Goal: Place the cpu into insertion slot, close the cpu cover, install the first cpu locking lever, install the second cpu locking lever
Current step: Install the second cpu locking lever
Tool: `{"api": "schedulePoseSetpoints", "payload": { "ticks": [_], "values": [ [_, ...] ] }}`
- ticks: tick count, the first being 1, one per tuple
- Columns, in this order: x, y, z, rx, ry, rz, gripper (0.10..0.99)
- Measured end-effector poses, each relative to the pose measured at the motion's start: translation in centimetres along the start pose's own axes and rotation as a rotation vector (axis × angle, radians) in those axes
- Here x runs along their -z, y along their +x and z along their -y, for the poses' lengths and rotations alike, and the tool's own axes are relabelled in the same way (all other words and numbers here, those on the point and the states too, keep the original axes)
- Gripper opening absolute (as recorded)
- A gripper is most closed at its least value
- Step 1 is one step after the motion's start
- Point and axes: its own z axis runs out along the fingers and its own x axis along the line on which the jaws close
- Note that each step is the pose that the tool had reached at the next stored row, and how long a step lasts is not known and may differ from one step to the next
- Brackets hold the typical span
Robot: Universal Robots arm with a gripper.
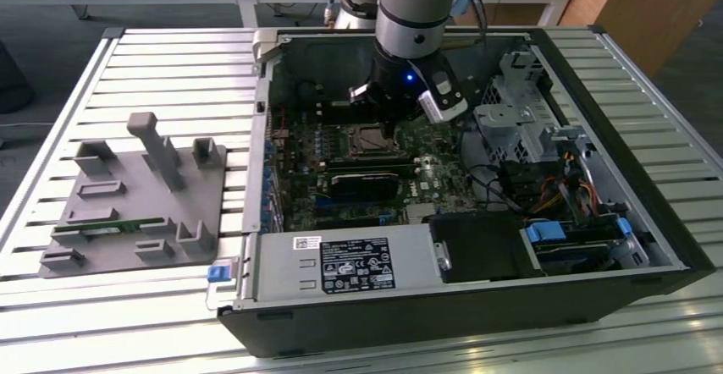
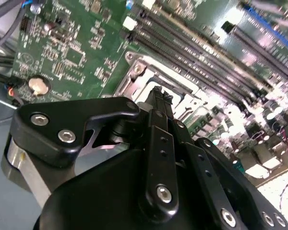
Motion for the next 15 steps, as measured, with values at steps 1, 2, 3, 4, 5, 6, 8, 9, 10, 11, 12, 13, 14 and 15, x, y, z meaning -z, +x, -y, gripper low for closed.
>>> {"api": "schedulePoseSetpoints", "payload": {
  "ticks": [1,2,3,4,5,6,8,9,10,11,12,13,14,15],
  "values": [
    [-0.04,0.01,0.2,0.0,0.0,0.0,0.106],
    [-0.06,0.04,0.38,0.0,0.0,0.0,0.106],
    [-0.08,0.08,0.52,0.0,0.0,0.0001,0.106],
    [-0.07,0.15,0.63,0.0,0.0,0.0,0.106],
    [-0.07,0.29,0.72,0.0,0.0,0.0,0.106],
    [-0.07,0.48,0.78,0.0,0.0,0.0001,0.106],
    [-0.06,0.78,0.93,0.0,0.0,0.0,0.106],
    [-0.06,0.9,1.0,0.0,0.0,0.0,0.106],
    [-0.05,1.0,1.1,0.0,0.0,0.0,0.106],
    [-0.04,1.11,1.21,0.0,0.0,0.0,0.106],
    [-0.04,1.27,1.29,0.0,0.0,0.0,0.106],
    [-0.04,1.45,1.35,0.0,0.0,0.0,0.106],
    [-0.04,1.69,1.39,0.0,0.0,0.0,0.106],
    [-0.04,1.94,1.42,0.0,0.0,0.0,0.106]
  ]
}}
